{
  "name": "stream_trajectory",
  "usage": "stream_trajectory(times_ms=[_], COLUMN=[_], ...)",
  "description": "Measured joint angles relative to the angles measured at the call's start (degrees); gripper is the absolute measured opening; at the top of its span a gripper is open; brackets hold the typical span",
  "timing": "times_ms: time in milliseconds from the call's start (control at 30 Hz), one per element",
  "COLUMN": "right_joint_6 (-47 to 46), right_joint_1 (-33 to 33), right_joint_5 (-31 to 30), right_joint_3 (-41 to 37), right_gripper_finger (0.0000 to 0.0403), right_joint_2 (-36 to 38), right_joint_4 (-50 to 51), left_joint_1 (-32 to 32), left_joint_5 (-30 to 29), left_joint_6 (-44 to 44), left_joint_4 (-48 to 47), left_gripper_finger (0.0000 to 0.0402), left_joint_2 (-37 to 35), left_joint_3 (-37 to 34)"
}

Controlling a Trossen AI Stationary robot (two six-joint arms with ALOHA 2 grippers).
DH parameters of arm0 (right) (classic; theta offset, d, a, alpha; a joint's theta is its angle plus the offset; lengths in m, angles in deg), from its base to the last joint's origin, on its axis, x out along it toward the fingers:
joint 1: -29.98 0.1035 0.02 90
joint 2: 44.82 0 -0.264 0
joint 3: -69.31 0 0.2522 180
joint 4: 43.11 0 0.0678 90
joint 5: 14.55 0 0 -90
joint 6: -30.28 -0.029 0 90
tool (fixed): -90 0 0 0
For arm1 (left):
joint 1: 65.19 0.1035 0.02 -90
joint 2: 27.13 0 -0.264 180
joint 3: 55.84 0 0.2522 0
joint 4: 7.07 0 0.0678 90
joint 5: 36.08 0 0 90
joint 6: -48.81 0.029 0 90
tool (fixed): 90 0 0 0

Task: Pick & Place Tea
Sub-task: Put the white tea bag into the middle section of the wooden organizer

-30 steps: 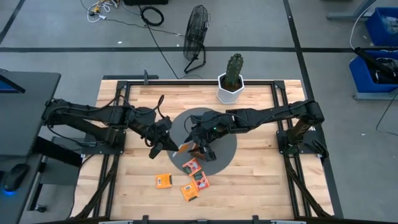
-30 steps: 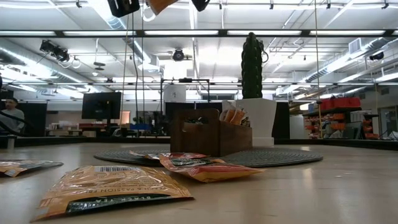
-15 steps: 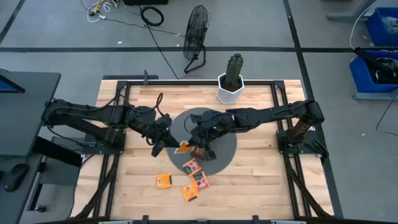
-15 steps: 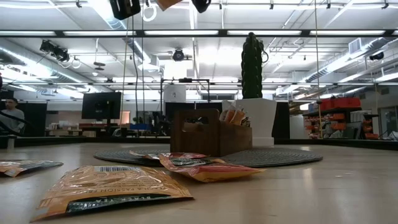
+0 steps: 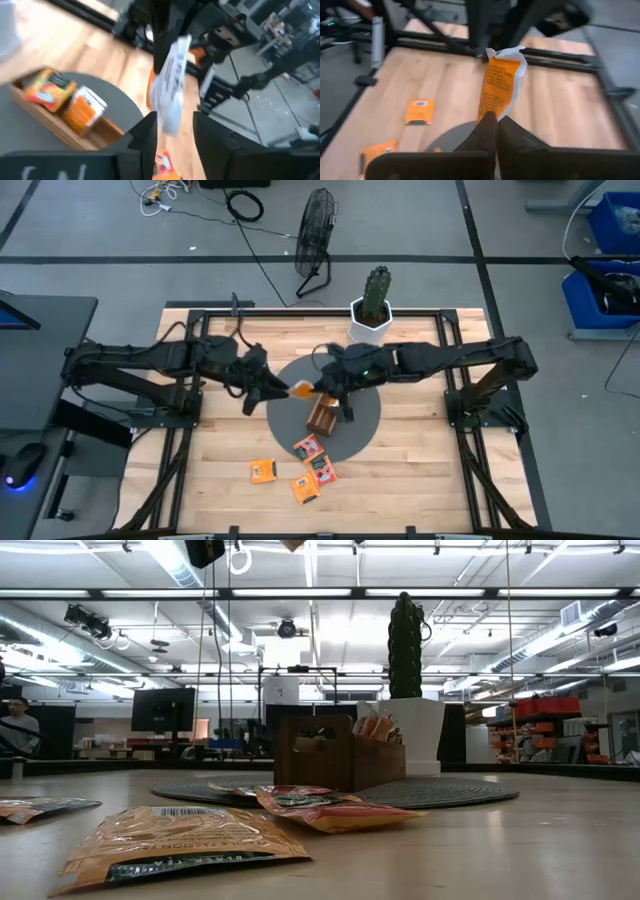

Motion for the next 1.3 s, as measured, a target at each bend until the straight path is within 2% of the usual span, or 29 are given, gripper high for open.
stream_trajectory(times_ms=[133,233,400,700,933,1100,1300], right_joint_6=[-1.9,-4.2,-5.1,-9.0,-11.0,-10.9,-11.1], right_joint_1=[-0.8,-0.8,-0.8,-0.9,-1.2,-1.2,-1.2], right_joint_5=[-4.7,-7.6,-11.9,-12.7,-12.7,-15.0,-14.5], right_joint_3=[0.1,0.1,0.1,0.1,0.1,0.1,0.1], right_gripper_finger=[0.0001,0.0,0.0,0.0,0.0,0.0,0.0], right_joint_2=[1.2,1.4,1.5,1.0,1.1,1.1,1.1], right_joint_4=[-1.4,-6.4,-12.0,-17.9,-19.9,-20.1,-20.1], left_joint_1=[1.3,2.0,2.7,3.3,3.3,3.3,3.3], left_joint_5=[-3.8,-7.4,-7.8,-8.9,-10.8,-11.2,-11.2], left_joint_6=[1.7,3.0,5.1,5.5,5.4,6.3,8.1], left_joint_4=[0.0,0.1,0.5,9.4,9.9,9.8,9.9], left_gripper_finger=[0.0145,0.0149,0.0147,0.0147,0.0144,0.0118,0.0045], left_joint_2=[-1.7,-2.1,-2.1,-2.1,-2.1,-2.1,-2.1], left_joint_3=[0.0,0.0,0.0,0.0,0.0,0.0,0.0])
